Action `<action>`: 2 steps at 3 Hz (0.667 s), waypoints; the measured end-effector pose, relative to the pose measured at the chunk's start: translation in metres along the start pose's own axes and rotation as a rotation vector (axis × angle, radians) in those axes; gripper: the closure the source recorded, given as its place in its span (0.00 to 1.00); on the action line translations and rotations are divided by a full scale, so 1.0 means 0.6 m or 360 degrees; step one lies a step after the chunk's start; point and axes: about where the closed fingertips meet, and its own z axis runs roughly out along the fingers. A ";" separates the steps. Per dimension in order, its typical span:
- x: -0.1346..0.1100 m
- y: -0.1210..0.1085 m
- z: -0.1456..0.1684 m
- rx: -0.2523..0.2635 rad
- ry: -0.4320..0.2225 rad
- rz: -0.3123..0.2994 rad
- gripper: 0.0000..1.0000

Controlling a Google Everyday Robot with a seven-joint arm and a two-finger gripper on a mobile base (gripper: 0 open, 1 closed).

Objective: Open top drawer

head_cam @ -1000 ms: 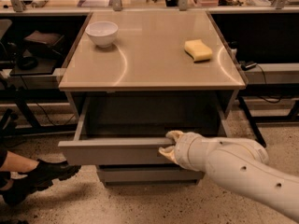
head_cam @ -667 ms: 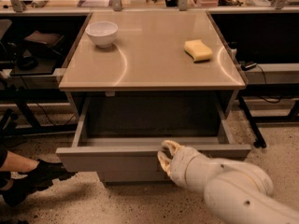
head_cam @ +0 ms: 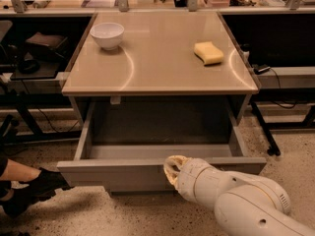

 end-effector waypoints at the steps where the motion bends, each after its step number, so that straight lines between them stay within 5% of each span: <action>1: 0.000 0.000 0.000 0.0000 0.0000 0.0000 1.00; 2: 0.000 0.000 0.000 0.0000 0.0000 0.0000 0.81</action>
Offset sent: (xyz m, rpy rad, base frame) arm 0.0000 0.0000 0.0000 0.0000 0.0000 0.0000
